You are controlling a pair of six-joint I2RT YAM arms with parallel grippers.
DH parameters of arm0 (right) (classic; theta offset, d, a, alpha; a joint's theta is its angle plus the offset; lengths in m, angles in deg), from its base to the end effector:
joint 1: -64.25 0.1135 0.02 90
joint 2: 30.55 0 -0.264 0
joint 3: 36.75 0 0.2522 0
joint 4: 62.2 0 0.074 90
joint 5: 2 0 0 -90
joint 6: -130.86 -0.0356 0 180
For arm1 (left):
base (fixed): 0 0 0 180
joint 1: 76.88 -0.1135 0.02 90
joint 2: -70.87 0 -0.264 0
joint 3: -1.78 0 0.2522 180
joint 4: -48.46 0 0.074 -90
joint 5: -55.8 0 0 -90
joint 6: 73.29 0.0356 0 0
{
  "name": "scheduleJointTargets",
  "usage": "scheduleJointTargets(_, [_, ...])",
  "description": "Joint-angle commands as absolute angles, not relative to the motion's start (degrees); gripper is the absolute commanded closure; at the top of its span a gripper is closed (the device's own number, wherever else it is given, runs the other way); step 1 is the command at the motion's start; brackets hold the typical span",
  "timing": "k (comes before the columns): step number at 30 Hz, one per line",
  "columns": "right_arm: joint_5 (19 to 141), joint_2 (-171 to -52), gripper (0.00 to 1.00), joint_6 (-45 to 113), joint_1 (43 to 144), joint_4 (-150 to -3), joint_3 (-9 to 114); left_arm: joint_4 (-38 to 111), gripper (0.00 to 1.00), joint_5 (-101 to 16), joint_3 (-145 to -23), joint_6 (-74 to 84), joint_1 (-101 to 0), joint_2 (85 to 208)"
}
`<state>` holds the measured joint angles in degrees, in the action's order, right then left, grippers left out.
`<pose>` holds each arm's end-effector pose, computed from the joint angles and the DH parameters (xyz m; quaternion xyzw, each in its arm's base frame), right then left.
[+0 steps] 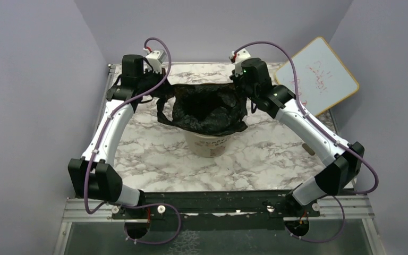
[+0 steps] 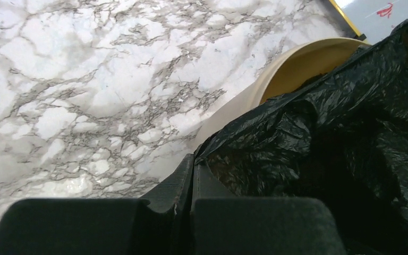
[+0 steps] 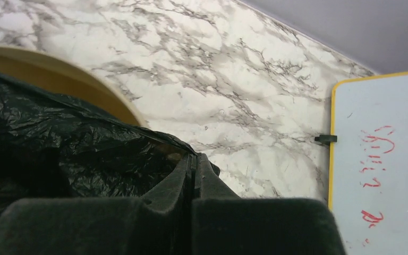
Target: Put the trash bags into the trash bin
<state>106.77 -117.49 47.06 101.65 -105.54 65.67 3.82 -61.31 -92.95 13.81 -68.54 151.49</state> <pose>0.2804 0.1999 0.3941 -0.2357 0.8159 0.0024 0.5280 0.3069 -0.0614 0.3818 0.1562 0.8377 -0.2498 0.4599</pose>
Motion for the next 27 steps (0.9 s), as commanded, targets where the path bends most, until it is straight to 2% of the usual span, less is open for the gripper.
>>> scheduleJointTargets(1, [106.22,-119.58,0.99,42.94,97.34,-101.42,67.40,5.89,1.00,-58.23,-95.41,9.15,-68.62,154.39])
scheduleJointTargets(7, [99.45,-121.51,0.99,41.59,96.95,-99.35,64.09,5.61,1.00,-59.43,-92.77,8.77,-68.62,156.03])
scheduleJointTargets(14, [100.07,-123.80,0.99,38.01,95.74,-102.34,61.35,5.81,1.00,-57.06,-85.60,7.62,-68.62,153.87])
scheduleJointTargets(19, [100.23,-122.45,0.99,38.29,94.41,-100.63,57.10,6.73,1.00,-59.74,-79.43,5.85,-68.62,150.82])
scheduleJointTargets(27, [100.14,-122.63,0.99,33.95,91.23,-102.32,55.74,7.71,1.00,-52.09,-73.60,4.23,-68.70,145.69])
